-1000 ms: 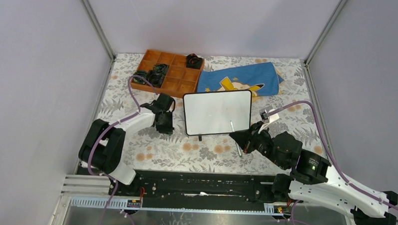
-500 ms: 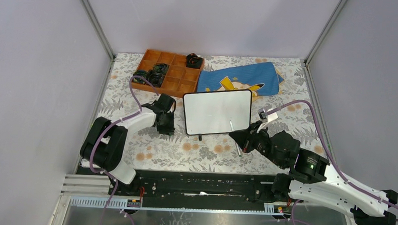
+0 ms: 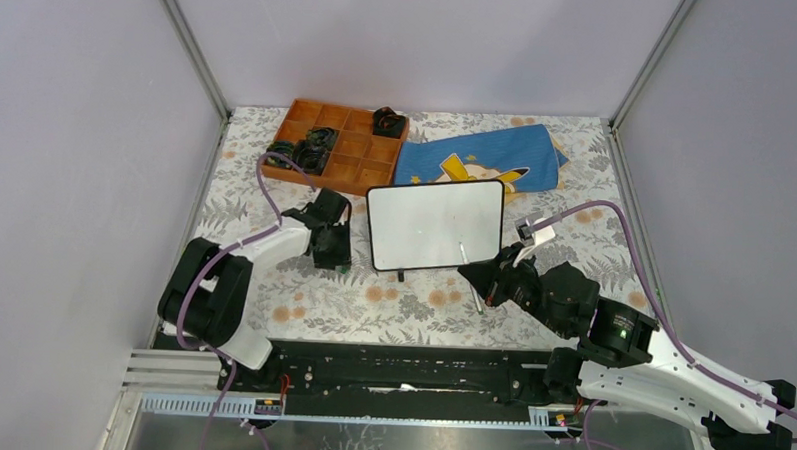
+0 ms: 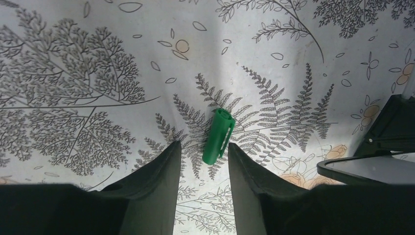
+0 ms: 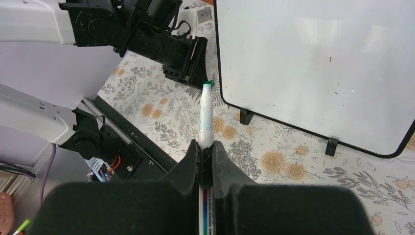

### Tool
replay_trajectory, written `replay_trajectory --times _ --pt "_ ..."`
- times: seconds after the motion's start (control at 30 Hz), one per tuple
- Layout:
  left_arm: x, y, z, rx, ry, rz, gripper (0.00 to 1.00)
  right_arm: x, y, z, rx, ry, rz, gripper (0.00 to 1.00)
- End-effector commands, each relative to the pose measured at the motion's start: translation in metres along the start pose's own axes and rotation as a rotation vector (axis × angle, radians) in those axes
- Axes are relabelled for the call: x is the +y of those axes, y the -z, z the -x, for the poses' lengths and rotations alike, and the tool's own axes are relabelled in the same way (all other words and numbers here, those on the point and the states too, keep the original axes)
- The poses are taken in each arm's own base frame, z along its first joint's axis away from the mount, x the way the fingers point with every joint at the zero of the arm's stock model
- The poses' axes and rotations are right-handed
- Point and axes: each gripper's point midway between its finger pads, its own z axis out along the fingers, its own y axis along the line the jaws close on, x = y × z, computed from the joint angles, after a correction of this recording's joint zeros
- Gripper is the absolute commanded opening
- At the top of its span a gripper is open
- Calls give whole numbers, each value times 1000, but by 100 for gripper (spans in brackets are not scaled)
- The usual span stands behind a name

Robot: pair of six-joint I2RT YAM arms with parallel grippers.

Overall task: Write a sentence on the whiteboard
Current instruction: Place the pen cap at the center of the board.

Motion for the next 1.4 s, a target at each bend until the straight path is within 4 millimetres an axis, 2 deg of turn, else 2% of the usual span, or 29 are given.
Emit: replay_trajectory --times 0.0,0.07,0.13,0.3,0.37,0.43,0.53,0.63,0.7,0.77,0.9,1.0,1.1,1.37 --pt "4 15 15 -97 27 19 49 4 -1 7 -27 -17 11 0" --pt "2 31 26 -161 47 14 50 5 -1 8 -24 -15 15 0" --pt "-1 57 41 -257 75 -6 52 7 -1 9 -20 -9 19 0" --pt "-18 139 76 -513 102 -138 60 14 -1 14 -24 13 48 0" --pt "-33 173 85 -599 67 -239 62 20 -3 17 -28 20 73 0" --pt "-54 205 87 -678 16 -385 66 29 -4 19 -32 21 112 0" --pt "-92 258 74 -798 -90 -695 72 49 -5 23 -45 12 215 0" --pt "-120 313 53 -915 -172 -1011 88 70 -5 26 -51 4 316 0" --pt "-137 326 33 -849 -247 -1169 93 82 -6 27 -44 6 373 0" --pt "-150 335 16 -772 -304 -1302 93 91 -7 29 -43 6 408 0" --pt "-158 345 -5 -683 -344 -1451 93 111 -7 35 -44 2 491 0" --pt "-162 352 -18 -660 -397 -1492 93 120 -11 37 -43 -11 523 0" --pt "-167 351 -29 -622 -441 -1496 92 128 -17 38 -40 -23 550 0" --pt "-170 344 -40 -573 -482 -1486 89 146 -31 37 -15 -34 603 0"
